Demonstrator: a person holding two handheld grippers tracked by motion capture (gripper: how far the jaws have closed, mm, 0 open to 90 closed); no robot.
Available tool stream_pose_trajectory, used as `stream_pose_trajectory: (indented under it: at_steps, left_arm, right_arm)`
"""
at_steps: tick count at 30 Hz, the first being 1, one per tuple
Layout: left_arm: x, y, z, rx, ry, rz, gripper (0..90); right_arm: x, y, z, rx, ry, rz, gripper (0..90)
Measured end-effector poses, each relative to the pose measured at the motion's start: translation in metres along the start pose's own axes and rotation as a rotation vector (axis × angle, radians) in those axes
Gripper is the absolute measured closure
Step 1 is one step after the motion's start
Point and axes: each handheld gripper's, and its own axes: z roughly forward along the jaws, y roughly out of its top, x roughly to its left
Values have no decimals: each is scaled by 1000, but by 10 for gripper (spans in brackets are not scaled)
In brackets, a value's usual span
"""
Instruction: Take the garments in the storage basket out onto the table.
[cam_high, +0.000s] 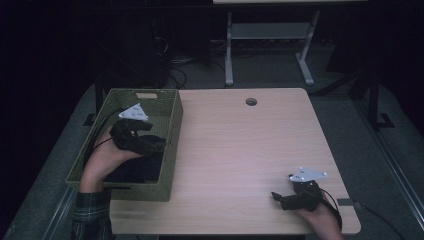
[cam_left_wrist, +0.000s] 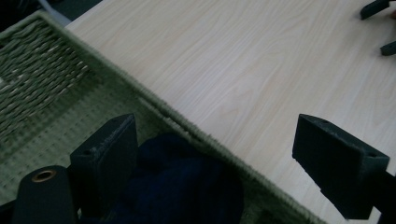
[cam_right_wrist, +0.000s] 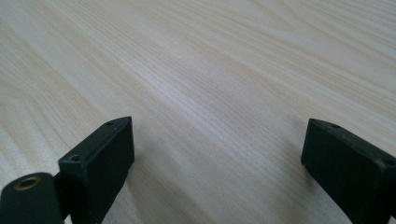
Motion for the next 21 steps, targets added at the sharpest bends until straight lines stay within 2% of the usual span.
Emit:
stream_pose_trajectory:
  at_steps: [10, 21]
  left_arm:
    - [12, -10, -10, 6, 45, -18, 142]
    - [30, -30, -24, 20, 86, -64, 142]
  right_arm:
    - [0, 0, 0, 0, 0, 0, 90]
    - [0, 0, 0, 1, 1, 0, 90]
